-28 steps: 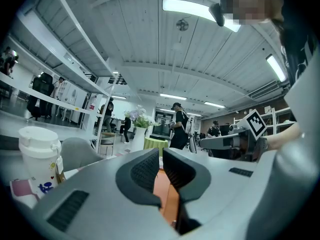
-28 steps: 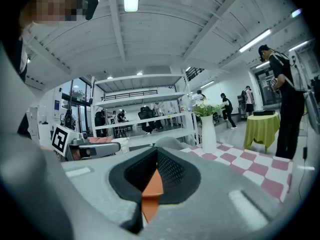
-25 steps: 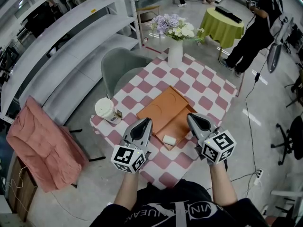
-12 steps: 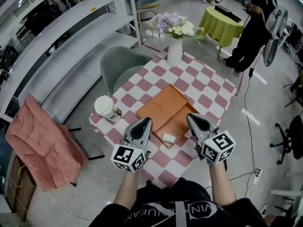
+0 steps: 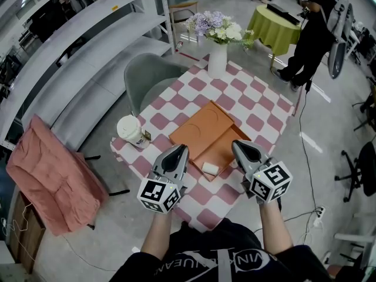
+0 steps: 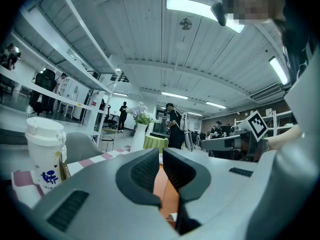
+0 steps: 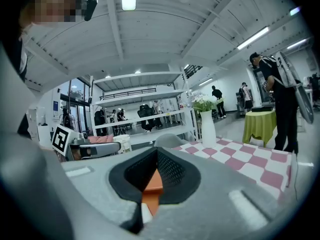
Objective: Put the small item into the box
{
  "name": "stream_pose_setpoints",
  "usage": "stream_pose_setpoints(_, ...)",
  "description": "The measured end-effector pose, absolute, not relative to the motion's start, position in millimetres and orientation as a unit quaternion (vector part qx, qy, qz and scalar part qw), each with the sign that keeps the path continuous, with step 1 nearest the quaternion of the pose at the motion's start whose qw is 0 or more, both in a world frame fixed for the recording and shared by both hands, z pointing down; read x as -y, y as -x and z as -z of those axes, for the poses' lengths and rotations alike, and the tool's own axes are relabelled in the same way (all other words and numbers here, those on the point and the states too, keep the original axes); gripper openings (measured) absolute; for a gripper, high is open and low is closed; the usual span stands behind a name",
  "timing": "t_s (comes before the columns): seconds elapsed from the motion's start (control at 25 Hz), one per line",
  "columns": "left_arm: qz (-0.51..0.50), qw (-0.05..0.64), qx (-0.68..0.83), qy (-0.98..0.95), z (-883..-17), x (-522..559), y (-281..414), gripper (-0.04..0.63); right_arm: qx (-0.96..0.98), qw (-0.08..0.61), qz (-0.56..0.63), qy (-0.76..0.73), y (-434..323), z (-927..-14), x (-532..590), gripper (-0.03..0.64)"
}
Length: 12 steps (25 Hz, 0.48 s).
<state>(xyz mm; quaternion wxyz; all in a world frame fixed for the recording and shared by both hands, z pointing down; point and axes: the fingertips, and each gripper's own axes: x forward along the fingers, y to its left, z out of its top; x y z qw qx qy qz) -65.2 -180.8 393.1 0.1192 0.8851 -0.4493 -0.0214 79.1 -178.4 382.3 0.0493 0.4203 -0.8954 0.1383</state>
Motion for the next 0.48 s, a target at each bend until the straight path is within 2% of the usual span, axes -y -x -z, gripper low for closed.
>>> stream_pose_setpoints(0.48,0.019,0.129,0.453,-0.882,-401.4,181.3,72.2,0.025,0.895,0.036,-0.154,-0.416,-74.3,-385.4,180.3,0.006)
